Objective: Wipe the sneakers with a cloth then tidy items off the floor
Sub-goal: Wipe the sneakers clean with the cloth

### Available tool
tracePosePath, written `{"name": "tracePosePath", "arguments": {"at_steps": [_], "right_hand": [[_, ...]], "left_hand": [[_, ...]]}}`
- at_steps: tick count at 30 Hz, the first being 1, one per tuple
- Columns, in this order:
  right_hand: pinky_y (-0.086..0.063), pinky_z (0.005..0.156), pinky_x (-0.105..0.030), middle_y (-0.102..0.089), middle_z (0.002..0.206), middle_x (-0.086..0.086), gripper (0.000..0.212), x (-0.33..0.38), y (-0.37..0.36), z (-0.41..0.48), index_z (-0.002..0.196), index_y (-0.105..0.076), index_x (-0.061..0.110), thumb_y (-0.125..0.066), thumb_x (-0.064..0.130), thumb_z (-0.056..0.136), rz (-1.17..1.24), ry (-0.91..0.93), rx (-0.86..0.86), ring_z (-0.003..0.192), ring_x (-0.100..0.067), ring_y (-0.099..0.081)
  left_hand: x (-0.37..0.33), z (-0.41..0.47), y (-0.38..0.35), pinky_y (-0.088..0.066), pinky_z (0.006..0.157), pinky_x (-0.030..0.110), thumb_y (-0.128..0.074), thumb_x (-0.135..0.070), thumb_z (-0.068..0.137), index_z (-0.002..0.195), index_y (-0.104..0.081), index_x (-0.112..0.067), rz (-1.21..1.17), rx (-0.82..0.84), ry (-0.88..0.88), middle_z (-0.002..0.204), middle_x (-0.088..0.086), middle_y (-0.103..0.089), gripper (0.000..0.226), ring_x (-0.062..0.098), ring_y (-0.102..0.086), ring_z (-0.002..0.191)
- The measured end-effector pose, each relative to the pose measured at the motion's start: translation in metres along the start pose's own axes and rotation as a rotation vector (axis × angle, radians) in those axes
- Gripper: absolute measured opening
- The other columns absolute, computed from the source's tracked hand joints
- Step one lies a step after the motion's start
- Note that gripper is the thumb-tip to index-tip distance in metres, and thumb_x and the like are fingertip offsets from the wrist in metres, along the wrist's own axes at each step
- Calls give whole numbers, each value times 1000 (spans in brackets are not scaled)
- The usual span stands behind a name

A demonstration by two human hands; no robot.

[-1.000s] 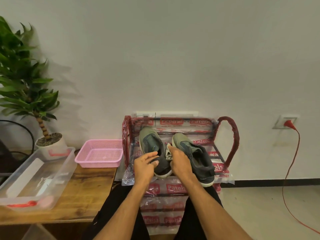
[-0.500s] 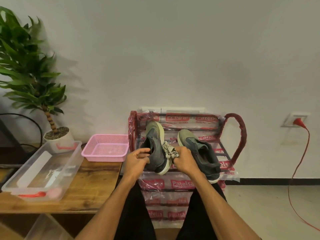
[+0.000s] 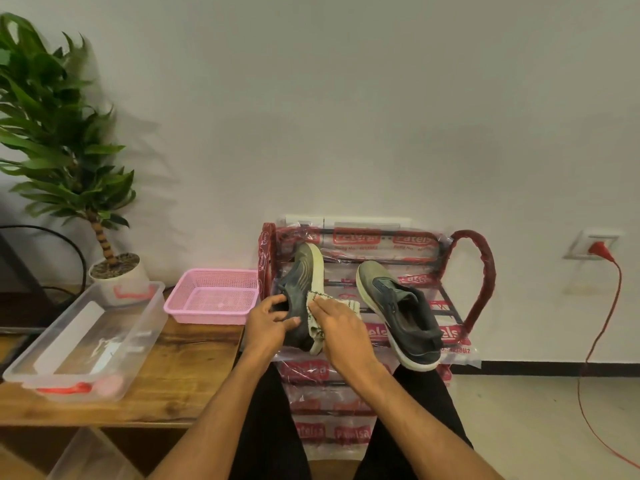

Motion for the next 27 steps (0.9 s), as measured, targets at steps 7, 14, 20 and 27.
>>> {"name": "tracePosePath", "arguments": {"at_steps": [7, 14, 20, 27], "right_hand": [[-48, 76, -40, -67, 107, -10, 23, -32, 9, 43, 102, -61, 13, -52, 1, 86, 70, -211, 134, 101, -33, -62], [-53, 81, -41, -73, 101, -7, 45, -43, 2, 41, 112, -67, 21, -53, -3, 78, 351, -220, 241, 96, -27, -66], [-51, 92, -41, -68, 119, -6, 53, -39, 3, 41, 130, -58, 22, -56, -1, 82, 277, -198, 230, 112, -25, -62], [-28, 113, -32, -52, 143, -5, 63, -8, 24, 37, 138, -54, 14, -56, -9, 78, 97, 42, 42, 136, -22, -42]], "left_hand": [[-39, -25, 3, -53, 82, 28, -80, -12, 76, 124, -57, -23, 421, -191, -287, 106, -3, -61, 54, 12, -59, 98], [-48, -75, -80, -45, 103, 34, -76, -34, 75, 113, -67, -13, 1046, -101, -837, 114, 3, -66, 45, 20, -59, 113], [-15, -72, -76, -31, 110, 40, -90, -24, 62, 133, -54, -9, 1194, -41, -894, 139, 11, -53, 81, 23, -42, 134], [-12, -72, -86, -29, 114, 39, -86, -8, 63, 132, -56, -11, 1101, 74, -920, 137, 7, -55, 75, 21, -43, 135]]}}
Point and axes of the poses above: each hand's wrist, its own z-axis towards the middle knuckle, its own y-axis out of the back of the hand, x = y × z, the point moved 10 cm from there along z, towards the middle knuckle
